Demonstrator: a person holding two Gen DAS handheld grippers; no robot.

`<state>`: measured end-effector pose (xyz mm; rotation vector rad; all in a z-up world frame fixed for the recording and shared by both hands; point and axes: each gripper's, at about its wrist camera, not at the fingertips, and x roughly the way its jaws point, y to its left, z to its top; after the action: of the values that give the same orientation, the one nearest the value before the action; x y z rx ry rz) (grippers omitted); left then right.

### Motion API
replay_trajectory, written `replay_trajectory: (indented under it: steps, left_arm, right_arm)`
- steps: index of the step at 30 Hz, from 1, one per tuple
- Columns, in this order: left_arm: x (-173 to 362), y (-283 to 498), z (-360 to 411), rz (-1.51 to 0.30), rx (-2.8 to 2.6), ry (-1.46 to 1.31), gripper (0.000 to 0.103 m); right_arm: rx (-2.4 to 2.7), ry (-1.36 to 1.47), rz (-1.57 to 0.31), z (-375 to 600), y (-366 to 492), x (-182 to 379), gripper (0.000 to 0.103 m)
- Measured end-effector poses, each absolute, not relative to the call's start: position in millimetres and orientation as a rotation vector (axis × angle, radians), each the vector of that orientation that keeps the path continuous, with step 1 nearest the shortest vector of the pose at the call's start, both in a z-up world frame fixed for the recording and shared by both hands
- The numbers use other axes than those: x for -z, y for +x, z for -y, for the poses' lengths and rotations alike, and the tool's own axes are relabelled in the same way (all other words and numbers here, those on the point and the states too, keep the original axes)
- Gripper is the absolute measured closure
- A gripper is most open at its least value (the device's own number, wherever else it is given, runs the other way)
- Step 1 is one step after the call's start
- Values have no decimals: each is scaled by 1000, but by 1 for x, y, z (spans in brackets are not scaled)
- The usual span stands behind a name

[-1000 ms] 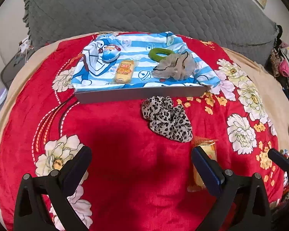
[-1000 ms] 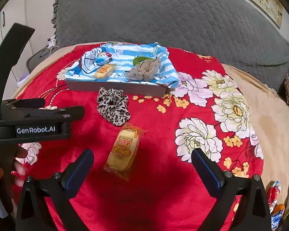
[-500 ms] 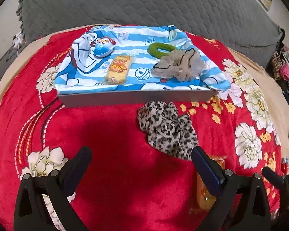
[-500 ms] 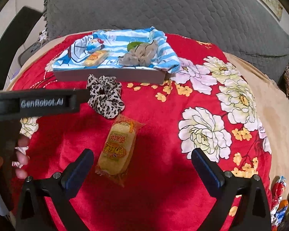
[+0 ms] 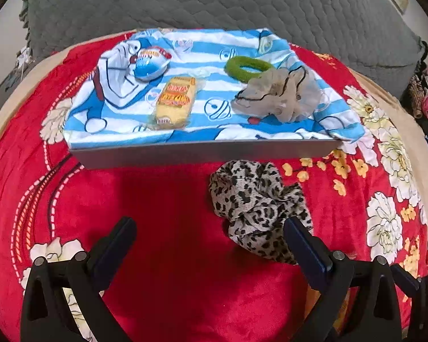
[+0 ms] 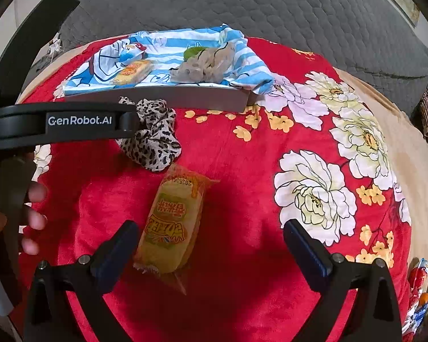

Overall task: Organize objects
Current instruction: 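Move the left tool toward the leopard scrunchie while the right tool approaches the wrapped cake, then close the left gripper on the leopard scrunchie while the right gripper closes on the wrapped cake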

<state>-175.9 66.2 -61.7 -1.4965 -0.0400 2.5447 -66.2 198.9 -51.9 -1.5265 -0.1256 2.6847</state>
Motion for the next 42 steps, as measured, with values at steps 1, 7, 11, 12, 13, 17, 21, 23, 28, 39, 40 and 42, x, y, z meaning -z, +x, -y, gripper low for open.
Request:
replay_trajectory:
  steps: [1,7,11,12,13,17,21,23,28,39,40,42]
  left_arm:
    - [65,-178,-66,39,-2543,-1501,0]
    - [74,-186,-66,65,-2536,-1515,0]
    - [77,-190,-70,59,-2534,-1515,0]
    - [78,-192,-71,59,-2532,-1519,1]
    - [79,-193,-71,65,-2527,-1523,1]
    - [83,-197,-75,73,-2516,-1532,0]
    - [86,-200,-79,67,-2503,-1532,1]
    - [87,-200,-80,72,-2499,-1531,5]
    - [88,-198,-81,72,-2495,-1526,18]
    - [81,-195,-84,128,-2420,-1494,86]
    - [81,-195,-83,146,-2403,-1493,87]
    - [81,-194,-83,169,-2376,-1492,91]
  right_arm:
    - [-2680,-1525,124,-199,-67,53,1]
    - [-2666,-1530,92,-202,-74,57,1]
    - [-2674,-1527,92,-201,-78,59,1]
    - [-2676,-1529,93,-200,-79,60,1]
    - [-2677,-1532,97,-199,-80,61,2]
    - [-2688,-1540,106,-197,-83,63,12]
    - [-2700,-1564,78,-197,-87,67,18]
    - [-2701,-1578,69,-196,-88,69,20]
    - [-2707,-1626,67,-192,-88,73,35]
    - [-2730,-1677,-15,-192,-86,71,57]
    - [-2731,-1678,-28,-194,-86,70,57]
    - [-2736,-1676,-31,-194,-86,68,57]
